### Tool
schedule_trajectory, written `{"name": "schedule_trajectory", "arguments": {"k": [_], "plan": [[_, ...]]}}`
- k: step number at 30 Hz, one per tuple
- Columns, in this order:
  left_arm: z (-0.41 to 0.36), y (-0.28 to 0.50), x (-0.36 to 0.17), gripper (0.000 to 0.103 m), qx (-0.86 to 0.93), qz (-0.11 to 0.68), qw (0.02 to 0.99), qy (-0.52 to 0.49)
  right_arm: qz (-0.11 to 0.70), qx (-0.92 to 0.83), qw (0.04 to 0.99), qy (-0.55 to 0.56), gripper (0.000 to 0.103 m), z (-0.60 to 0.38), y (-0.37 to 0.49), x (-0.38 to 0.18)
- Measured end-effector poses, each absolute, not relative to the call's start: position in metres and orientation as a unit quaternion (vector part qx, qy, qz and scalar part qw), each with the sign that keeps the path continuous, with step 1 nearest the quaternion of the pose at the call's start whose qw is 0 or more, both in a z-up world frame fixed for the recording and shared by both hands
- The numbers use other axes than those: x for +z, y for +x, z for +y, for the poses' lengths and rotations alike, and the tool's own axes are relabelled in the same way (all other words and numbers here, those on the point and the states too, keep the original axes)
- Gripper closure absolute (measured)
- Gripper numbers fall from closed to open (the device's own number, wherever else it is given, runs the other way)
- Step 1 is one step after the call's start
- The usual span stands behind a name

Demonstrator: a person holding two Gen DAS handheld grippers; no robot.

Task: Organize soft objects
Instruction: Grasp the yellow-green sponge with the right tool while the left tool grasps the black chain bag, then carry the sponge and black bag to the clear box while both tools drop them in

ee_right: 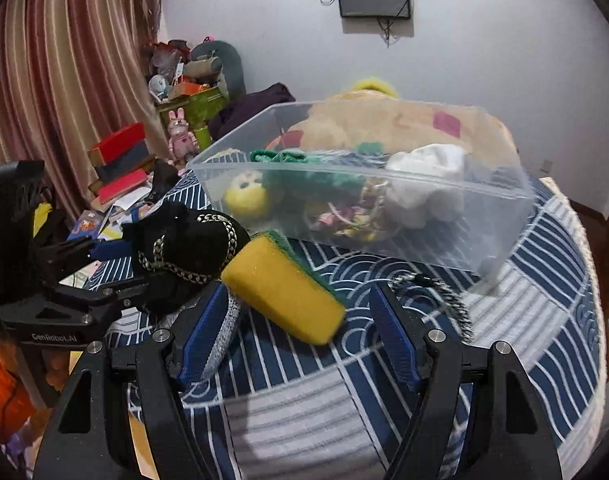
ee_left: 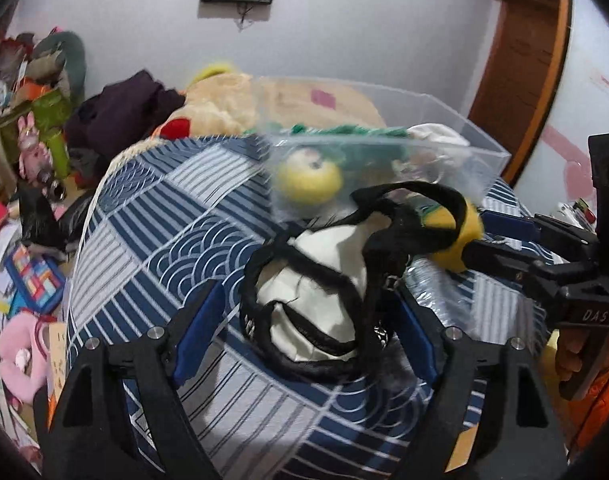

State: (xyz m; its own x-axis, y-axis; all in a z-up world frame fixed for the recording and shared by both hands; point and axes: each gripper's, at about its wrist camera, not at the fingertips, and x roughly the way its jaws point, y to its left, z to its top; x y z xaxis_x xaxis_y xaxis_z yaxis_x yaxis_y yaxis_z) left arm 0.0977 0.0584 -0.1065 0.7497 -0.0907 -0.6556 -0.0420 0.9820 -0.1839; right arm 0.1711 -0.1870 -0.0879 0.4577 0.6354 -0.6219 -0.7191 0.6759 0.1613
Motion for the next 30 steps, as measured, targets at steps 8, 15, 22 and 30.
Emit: {"name": "schedule_trajectory", "arguments": {"k": [8, 15, 22, 30], "plan": [[0.063, 0.101, -0.116, 0.047, -0.031, 0.352, 0.929, -0.11, 0.338, 0.408, 0.846, -0.058, 0.065, -0.189, 0.167, -0.09], [0.068, 0.1, -0.114, 0.08, -0.023, 0.353, 0.929, -0.113, 0.331, 0.413, 0.847, -0.054, 0.08, -0.194, 0.164, -0.086], [0.066, 0.086, -0.091, 0.089, -0.026, 0.333, 0.938, -0.096, 0.327, 0.407, 0.851, -0.059, 0.077, -0.199, 0.162, -0.08], [0.052, 0.07, -0.056, 0.089, -0.04, 0.289, 0.954, -0.063, 0.345, 0.404, 0.843, -0.088, 0.058, -0.18, 0.179, -0.087]]}}
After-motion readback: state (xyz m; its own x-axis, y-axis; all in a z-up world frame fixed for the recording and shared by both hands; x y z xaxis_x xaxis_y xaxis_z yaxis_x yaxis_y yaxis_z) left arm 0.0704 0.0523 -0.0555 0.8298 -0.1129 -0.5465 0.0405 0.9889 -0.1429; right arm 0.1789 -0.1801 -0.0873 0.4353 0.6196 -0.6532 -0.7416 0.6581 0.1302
